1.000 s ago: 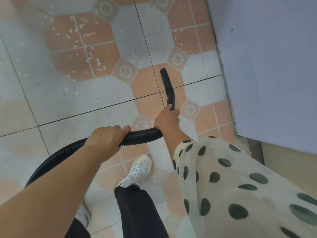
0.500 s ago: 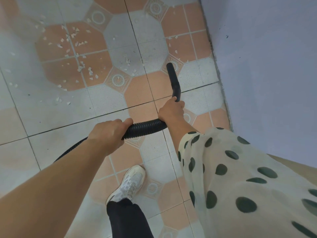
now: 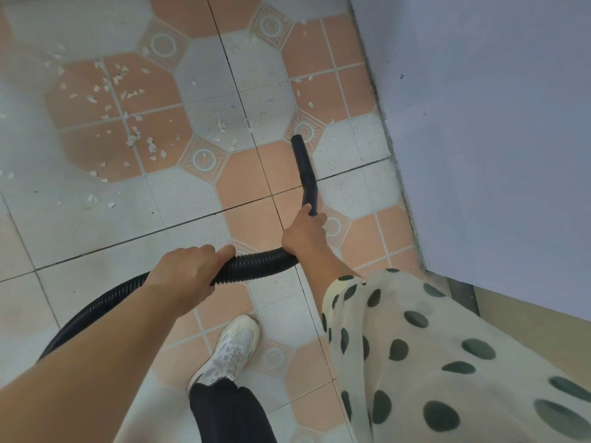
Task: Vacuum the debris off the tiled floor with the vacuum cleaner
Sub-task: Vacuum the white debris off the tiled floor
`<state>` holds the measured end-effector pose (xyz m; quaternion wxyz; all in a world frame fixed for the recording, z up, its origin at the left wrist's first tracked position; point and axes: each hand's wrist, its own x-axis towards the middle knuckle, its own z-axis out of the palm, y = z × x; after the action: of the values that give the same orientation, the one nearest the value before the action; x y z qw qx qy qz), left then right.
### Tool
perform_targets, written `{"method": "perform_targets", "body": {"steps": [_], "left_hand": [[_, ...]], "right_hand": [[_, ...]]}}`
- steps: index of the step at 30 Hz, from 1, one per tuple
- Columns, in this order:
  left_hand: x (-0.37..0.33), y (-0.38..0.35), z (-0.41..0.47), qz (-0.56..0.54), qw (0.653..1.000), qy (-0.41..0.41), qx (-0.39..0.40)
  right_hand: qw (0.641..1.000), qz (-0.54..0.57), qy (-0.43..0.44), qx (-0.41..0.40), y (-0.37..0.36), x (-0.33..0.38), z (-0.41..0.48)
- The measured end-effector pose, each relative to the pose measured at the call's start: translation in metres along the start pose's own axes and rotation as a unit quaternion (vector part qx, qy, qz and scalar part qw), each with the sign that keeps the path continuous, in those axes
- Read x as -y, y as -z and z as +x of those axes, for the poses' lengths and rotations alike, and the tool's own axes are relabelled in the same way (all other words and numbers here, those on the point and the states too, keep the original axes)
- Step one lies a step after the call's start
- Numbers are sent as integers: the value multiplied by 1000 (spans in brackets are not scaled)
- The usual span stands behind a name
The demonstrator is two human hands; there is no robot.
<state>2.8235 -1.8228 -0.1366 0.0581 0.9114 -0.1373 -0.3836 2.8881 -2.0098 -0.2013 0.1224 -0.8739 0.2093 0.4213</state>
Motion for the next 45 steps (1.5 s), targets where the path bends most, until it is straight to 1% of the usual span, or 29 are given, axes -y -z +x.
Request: {"method": "perform_targets", "body": {"steps": [7, 11, 18, 24, 32, 39, 45], "left_hand": [[-14, 14, 2, 35, 999, -37, -5], [-20, 21, 14, 33, 998, -52, -21], [-13, 36, 38, 16, 998, -54, -41], [5, 57, 67, 2, 996, -73, -48], [22, 73, 87, 16, 992, -125, -31], [14, 84, 104, 43, 985, -168, -19], [-7, 84, 129, 58, 983, -175, -16]], "right_hand": [[998, 49, -48, 6, 7, -26, -9], [997, 63, -52, -2, 22, -32, -1], [998, 54, -41, -7, 41, -19, 23], [996, 80, -47, -17, 60, 2, 46], [985, 131, -107, -30, 62, 10, 45], [967, 173, -183, -46, 61, -8, 44], [962, 191, -185, -58, 74, -27, 60]]}}
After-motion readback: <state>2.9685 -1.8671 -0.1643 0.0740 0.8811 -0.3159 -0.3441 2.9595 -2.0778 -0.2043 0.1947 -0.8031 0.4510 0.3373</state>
